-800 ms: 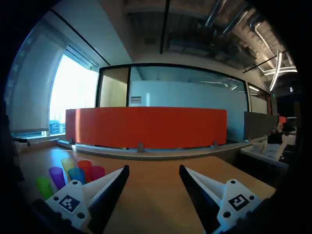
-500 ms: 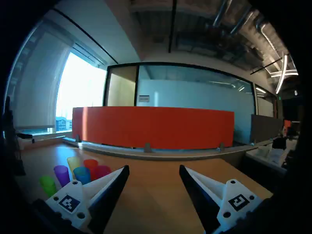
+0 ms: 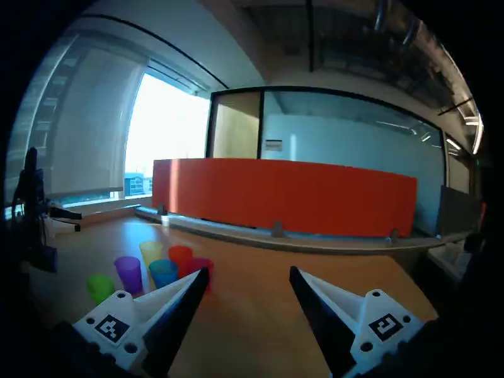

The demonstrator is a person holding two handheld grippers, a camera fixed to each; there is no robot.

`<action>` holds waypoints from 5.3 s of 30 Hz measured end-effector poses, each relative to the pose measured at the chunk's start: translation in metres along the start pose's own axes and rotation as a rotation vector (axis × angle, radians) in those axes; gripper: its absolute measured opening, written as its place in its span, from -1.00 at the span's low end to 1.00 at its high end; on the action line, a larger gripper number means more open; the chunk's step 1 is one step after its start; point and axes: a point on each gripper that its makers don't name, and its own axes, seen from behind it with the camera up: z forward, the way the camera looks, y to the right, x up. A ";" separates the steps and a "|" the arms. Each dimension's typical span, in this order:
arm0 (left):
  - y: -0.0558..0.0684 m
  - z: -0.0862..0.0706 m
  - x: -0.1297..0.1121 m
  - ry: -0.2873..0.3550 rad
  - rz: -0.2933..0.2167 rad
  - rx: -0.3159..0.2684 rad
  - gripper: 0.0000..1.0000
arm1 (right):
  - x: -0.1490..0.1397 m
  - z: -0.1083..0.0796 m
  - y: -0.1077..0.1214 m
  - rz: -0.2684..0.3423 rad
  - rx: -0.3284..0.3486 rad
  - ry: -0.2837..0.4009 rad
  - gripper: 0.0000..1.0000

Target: Pour water

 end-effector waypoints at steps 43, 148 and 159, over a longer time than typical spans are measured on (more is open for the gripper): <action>0.116 0.013 -0.106 -0.410 0.196 -0.506 0.86 | -0.015 0.040 -0.043 -0.064 0.164 -0.088 0.99; 0.100 -0.007 0.015 0.034 0.047 -0.239 0.69 | -0.019 0.071 -0.128 -0.101 0.291 -0.095 1.00; 0.095 -0.017 0.038 0.126 0.010 -0.201 0.69 | -0.040 0.086 -0.143 -0.107 0.318 -0.142 1.00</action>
